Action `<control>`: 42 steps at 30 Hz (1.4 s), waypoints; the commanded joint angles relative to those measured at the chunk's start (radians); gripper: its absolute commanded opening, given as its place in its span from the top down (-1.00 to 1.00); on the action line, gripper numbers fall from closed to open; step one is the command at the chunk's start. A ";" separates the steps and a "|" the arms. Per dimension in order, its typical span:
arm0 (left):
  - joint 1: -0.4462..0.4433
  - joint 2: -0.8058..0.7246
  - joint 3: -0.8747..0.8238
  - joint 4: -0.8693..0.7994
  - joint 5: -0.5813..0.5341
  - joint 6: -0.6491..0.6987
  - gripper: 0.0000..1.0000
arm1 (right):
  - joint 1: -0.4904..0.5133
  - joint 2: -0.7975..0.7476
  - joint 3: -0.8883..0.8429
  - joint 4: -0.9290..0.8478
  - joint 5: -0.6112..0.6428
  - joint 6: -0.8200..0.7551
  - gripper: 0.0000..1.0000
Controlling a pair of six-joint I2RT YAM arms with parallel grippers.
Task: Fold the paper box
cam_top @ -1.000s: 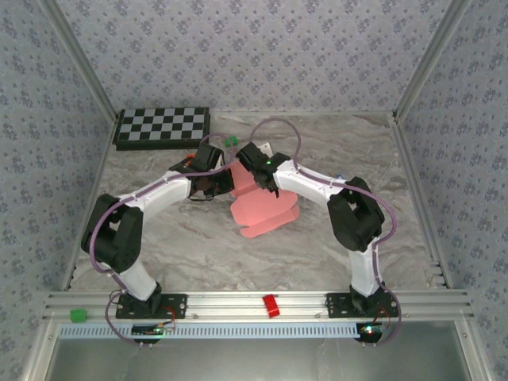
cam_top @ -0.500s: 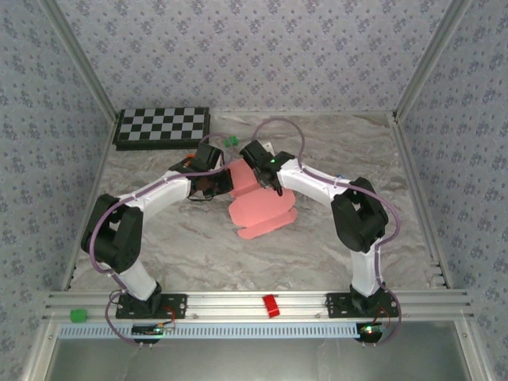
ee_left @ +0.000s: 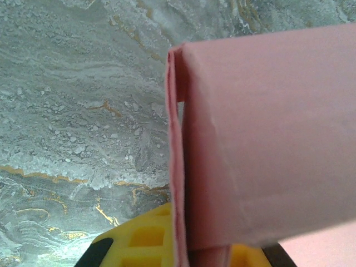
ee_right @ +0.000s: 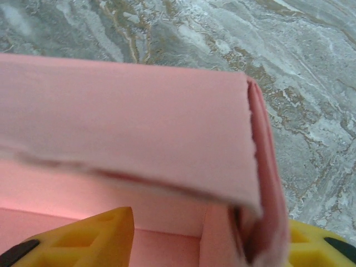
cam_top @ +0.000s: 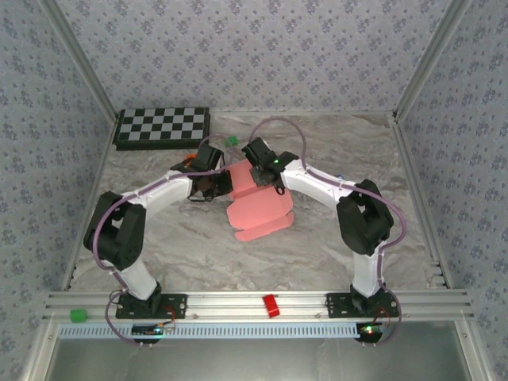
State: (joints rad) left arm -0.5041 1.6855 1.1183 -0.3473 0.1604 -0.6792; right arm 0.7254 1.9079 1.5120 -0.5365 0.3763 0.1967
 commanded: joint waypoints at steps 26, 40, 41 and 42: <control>0.002 -0.055 0.038 0.019 -0.078 -0.651 1.00 | -0.272 -0.579 -0.429 0.204 -0.471 0.289 -0.25; -0.022 -0.019 0.022 -0.013 -0.002 -0.978 1.00 | -0.256 -0.630 -0.637 0.410 -0.565 0.552 -0.13; -0.024 -0.014 0.026 -0.014 0.003 -0.983 1.00 | -0.253 -0.624 -0.642 0.424 -0.581 0.552 -0.12; -0.026 -0.008 0.031 -0.017 0.008 -0.983 1.00 | -0.253 -0.613 -0.642 0.430 -0.590 0.553 -0.10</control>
State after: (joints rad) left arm -0.5201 1.6550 1.1133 -0.3370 0.1352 -1.5593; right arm 0.4656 1.2922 0.8806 -0.1761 -0.1741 0.6933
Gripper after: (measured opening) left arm 0.061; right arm 0.555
